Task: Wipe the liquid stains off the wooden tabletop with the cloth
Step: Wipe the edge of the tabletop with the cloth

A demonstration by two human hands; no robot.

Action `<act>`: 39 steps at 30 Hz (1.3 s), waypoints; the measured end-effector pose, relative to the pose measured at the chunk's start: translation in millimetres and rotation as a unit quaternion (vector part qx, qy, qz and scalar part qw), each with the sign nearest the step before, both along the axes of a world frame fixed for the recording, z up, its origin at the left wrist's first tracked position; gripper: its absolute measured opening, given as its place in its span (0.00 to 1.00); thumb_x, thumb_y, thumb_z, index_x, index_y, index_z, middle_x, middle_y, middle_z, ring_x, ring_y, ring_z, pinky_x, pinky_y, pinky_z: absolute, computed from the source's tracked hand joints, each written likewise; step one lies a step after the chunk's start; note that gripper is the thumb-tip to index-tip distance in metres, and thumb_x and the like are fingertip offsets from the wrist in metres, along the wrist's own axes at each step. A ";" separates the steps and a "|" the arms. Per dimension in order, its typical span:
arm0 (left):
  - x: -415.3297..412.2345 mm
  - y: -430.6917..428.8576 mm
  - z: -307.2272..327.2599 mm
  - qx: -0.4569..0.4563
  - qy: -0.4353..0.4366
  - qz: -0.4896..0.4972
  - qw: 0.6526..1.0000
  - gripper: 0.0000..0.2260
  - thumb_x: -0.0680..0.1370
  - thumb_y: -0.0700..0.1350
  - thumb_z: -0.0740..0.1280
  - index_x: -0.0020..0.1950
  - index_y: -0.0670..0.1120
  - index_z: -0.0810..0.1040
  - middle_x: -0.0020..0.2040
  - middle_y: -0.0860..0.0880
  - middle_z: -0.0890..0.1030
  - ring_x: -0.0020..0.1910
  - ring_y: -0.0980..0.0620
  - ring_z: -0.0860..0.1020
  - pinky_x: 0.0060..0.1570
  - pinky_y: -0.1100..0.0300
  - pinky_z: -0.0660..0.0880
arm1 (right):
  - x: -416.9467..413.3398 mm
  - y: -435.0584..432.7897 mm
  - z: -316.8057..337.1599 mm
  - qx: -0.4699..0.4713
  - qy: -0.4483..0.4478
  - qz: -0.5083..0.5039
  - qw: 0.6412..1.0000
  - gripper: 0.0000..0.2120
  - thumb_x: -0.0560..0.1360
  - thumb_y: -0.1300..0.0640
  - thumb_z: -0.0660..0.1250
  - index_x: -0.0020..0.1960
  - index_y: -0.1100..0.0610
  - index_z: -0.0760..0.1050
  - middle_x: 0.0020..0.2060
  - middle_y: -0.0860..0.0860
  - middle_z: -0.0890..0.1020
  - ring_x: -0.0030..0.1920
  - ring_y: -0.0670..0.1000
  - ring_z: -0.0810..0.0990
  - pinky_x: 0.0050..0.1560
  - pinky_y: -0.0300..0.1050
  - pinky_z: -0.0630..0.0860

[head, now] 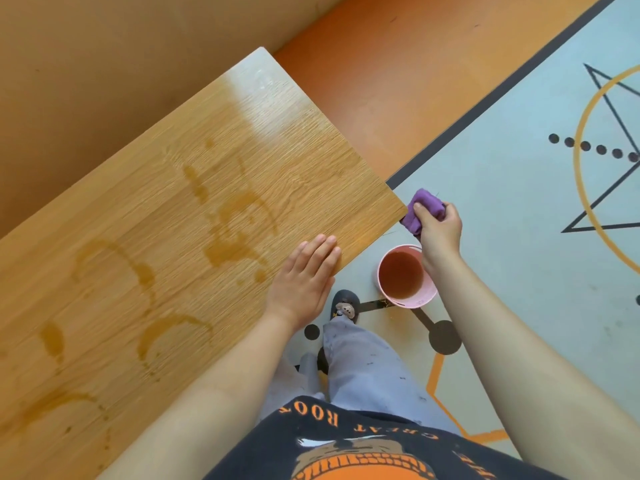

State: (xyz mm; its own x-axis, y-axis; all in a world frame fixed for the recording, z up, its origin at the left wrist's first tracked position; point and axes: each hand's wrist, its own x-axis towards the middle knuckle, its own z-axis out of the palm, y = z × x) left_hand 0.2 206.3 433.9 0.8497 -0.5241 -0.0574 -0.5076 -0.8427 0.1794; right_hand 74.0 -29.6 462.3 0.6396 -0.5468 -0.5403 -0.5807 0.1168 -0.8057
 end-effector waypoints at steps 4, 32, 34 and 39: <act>-1.9 0.6 0.0 -0.021 0.018 0.001 1.000 0.21 0.81 0.48 0.55 0.73 0.43 0.65 0.75 0.46 0.66 0.75 0.47 0.59 0.73 0.50 0.54 | -13.9 17.5 -7.1 0.002 -0.006 -0.070 0.998 0.05 0.75 0.56 0.67 0.46 0.52 0.70 0.39 0.50 0.76 0.41 0.50 0.76 0.47 0.47 0.77; -96.3 116.8 2.3 0.007 0.008 0.021 1.000 0.22 0.79 0.50 0.54 0.71 0.41 0.65 0.70 0.46 0.65 0.71 0.46 0.62 0.70 0.49 0.58 | -128.4 148.7 5.8 0.049 0.033 0.048 0.997 0.07 0.71 0.60 0.70 0.44 0.57 0.71 0.35 0.56 0.77 0.35 0.52 0.76 0.40 0.49 0.74; -96.2 116.3 2.7 0.014 0.011 0.024 1.000 0.22 0.79 0.50 0.54 0.71 0.41 0.65 0.70 0.45 0.66 0.71 0.46 0.62 0.71 0.50 0.57 | -104.6 127.2 7.9 0.027 0.024 0.014 0.999 0.08 0.71 0.62 0.68 0.43 0.56 0.69 0.33 0.56 0.77 0.35 0.54 0.75 0.38 0.48 0.73; -97.2 116.7 2.3 0.017 0.015 0.027 0.999 0.23 0.79 0.50 0.54 0.72 0.41 0.64 0.71 0.46 0.63 0.72 0.47 0.61 0.72 0.50 0.55 | -89.0 108.2 5.5 0.056 0.014 -0.021 0.998 0.09 0.73 0.60 0.68 0.50 0.58 0.70 0.40 0.53 0.77 0.41 0.52 0.76 0.44 0.48 0.76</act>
